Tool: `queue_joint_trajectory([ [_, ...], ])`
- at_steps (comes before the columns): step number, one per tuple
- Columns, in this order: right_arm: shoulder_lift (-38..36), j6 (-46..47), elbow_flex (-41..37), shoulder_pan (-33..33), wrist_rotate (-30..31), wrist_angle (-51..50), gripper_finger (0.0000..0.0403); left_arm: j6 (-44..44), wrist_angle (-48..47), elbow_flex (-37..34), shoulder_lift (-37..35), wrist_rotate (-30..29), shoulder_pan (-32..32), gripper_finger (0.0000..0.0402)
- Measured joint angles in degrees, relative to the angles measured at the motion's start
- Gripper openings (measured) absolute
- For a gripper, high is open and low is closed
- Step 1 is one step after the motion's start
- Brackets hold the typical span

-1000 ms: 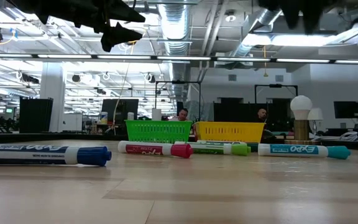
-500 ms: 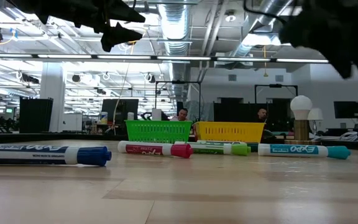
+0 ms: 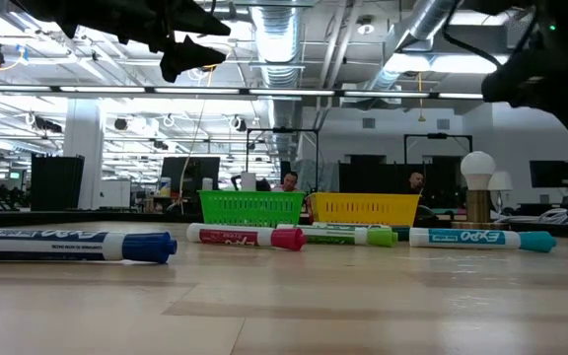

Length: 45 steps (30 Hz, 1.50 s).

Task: Pick & Place Markers
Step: Put the large light blue highlighter into the red bin

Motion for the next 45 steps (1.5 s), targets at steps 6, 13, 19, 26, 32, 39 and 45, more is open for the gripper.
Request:
queue_joint_trajectory([
  [6,-4.0,2.3,-6.7,0.2,0.0,7.1,0.0108,0.0,0.0,0.0,0.0,0.0,0.0,0.026],
  [13,-4.5,2.7,-11.8,0.0,-1.6,10.4,0.0108,0.0,0.0,0.0,0.0,0.0,0.0,0.026],
  [19,-4.5,2.7,-14.4,0.0,-1.6,16.8,0.0108,0.0,0.0,0.0,0.0,0.0,0.0,0.026],
  [26,-4.5,2.7,-16.2,0.0,-2.2,17.5,0.0108,0.0,0.1,0.0,0.0,0.0,0.0,0.026],
  [32,-4.5,3.1,-17.3,0.0,-2.5,18.7,0.0108,0.0,0.1,0.0,0.0,0.0,0.0,0.026],
  [39,-4.5,5.0,-19.2,0.0,-1.5,22.0,0.0108,0.0,0.5,0.0,0.0,0.0,0.0,0.026],
  [45,-4.5,7.8,-23.2,0.1,-1.5,27.9,0.0108,0.0,0.5,0.0,0.0,0.0,0.0,0.026],
])
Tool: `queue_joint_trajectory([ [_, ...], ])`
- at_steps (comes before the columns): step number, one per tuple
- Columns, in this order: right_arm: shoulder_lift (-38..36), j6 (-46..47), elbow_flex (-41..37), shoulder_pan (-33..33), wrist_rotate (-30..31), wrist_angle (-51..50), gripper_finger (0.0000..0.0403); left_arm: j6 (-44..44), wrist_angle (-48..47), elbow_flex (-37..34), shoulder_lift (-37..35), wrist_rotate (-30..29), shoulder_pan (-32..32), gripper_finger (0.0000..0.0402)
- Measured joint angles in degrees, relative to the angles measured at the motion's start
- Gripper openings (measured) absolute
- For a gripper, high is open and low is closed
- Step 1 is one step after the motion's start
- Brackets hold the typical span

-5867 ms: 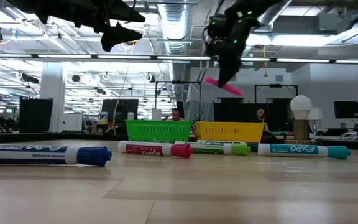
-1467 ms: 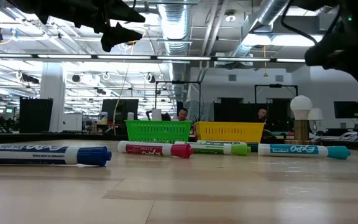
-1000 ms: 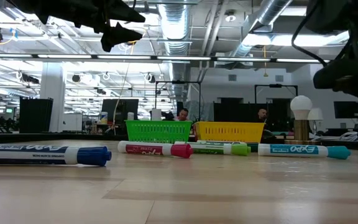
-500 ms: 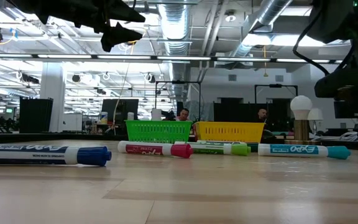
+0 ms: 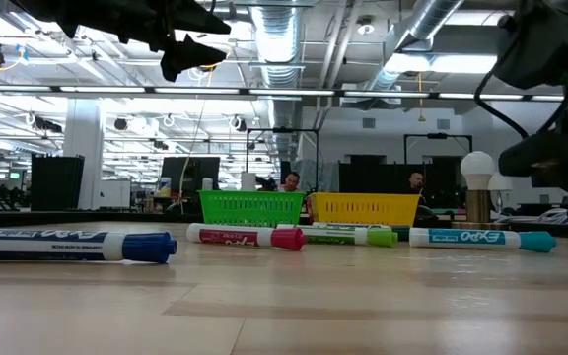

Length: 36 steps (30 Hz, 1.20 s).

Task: Pick & Place Markers
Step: Put the large light blue highlighter into the red bin

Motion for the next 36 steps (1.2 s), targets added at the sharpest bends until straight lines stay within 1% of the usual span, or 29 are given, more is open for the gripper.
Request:
queue_joint_trajectory([
  [11,-0.1,0.3,-1.1,0.1,0.1,0.8,0.0108,0.0,0.4,0.0,0.0,0.0,0.0,0.026],
  [15,-0.1,2.5,-1.1,0.1,0.9,0.7,0.0104,0.0,0.4,0.0,0.0,0.0,0.0,0.026],
  [24,-0.1,3.3,-1.0,0.0,1.1,0.4,0.0063,0.0,0.4,0.0,0.0,0.0,0.0,0.026],
  [31,0.2,3.2,2.1,0.0,2.2,-1.2,0.0064,0.1,0.4,0.0,0.0,0.0,0.0,0.026],
  [36,0.1,1.0,7.4,-0.1,1.9,-5.0,0.0063,0.2,0.4,0.0,0.0,0.0,0.0,0.026],
])
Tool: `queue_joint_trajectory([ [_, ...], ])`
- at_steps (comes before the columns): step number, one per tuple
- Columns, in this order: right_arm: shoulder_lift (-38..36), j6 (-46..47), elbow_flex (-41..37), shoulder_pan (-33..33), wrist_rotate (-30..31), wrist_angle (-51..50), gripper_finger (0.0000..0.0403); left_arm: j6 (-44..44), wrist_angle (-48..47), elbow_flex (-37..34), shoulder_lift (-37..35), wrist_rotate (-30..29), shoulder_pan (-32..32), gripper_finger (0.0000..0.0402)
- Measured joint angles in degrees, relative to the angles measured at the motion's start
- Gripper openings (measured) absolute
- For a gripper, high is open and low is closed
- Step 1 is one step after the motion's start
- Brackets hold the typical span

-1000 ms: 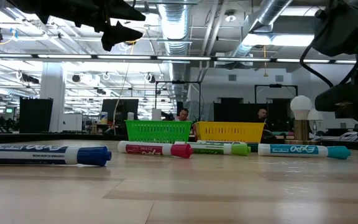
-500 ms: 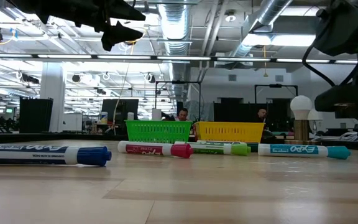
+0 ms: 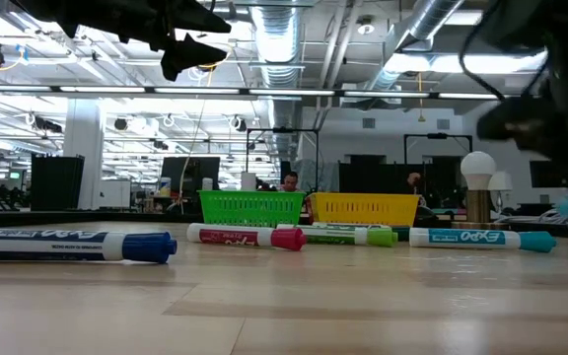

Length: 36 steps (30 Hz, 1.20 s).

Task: Pick & Place Markers
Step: Put the large light blue highlighter into the red bin

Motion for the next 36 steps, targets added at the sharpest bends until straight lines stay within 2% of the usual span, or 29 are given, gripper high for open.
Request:
queue_joint_trajectory([
  [5,0.0,-3.9,8.3,-0.9,0.3,-6.9,0.0063,0.0,0.0,0.0,0.0,0.0,0.0,0.026],
  [8,0.0,-7.9,13.8,-2.4,2.6,-10.2,0.0063,0.0,0.0,0.0,0.0,0.0,0.0,0.026],
  [15,-0.1,-23.4,25.3,-8.8,4.5,-12.3,0.0062,0.0,0.0,0.0,0.0,0.0,0.0,0.026],
  [23,-0.1,-44.9,35.9,-20.0,2.3,-11.8,0.0066,0.0,0.0,0.0,0.0,0.0,0.0,0.026],
  [27,-0.1,-52.4,39.5,-26.3,1.0,-11.8,0.0066,0.0,0.0,0.0,0.0,0.0,0.0,0.026],
  [36,-0.1,-73.4,41.1,-40.8,1.0,-8.0,0.0066,0.0,0.0,0.0,0.0,0.0,0.0,0.026],
])
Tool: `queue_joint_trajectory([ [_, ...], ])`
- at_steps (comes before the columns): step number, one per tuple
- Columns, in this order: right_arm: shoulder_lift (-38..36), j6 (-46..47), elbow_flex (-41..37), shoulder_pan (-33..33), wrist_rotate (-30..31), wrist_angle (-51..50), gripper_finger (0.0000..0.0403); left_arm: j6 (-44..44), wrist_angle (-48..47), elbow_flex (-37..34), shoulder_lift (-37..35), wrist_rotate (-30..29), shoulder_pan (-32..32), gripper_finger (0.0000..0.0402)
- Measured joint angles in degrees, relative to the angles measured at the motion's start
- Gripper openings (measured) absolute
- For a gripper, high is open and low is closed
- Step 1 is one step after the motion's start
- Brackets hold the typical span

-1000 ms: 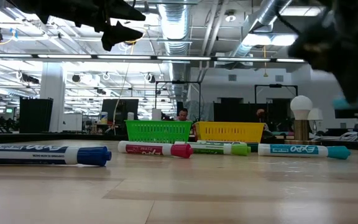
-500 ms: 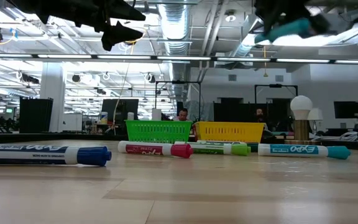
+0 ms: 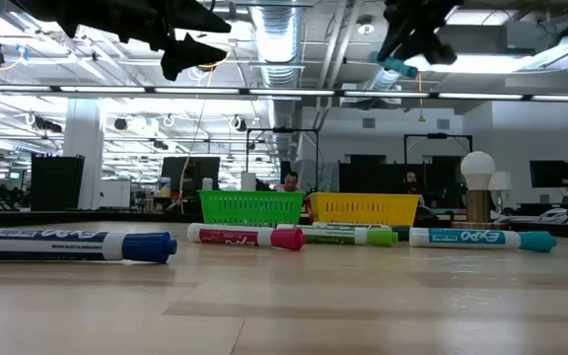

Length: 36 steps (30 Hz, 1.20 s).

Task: Pick & Place Markers
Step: Put the large light blue highlighter into the red bin

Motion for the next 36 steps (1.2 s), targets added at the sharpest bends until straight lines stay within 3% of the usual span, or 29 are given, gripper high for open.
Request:
queue_joint_trajectory([
  [8,6.0,-17.3,2.2,-9.7,0.0,3.0,0.0066,-0.2,0.0,0.0,0.0,0.0,0.0,0.026],
  [15,19.0,-34.9,13.4,-13.7,0.0,-1.6,0.0066,-0.2,0.0,0.0,0.0,0.0,0.0,0.026],
  [27,39.4,-57.6,35.4,-14.2,7.3,-12.2,0.0066,-0.2,0.0,0.0,0.0,0.0,0.0,0.026],
  [36,47.7,-64.3,40.1,-13.2,9.2,-13.8,0.0066,-0.2,0.0,0.0,0.0,0.0,0.0,0.026],
])
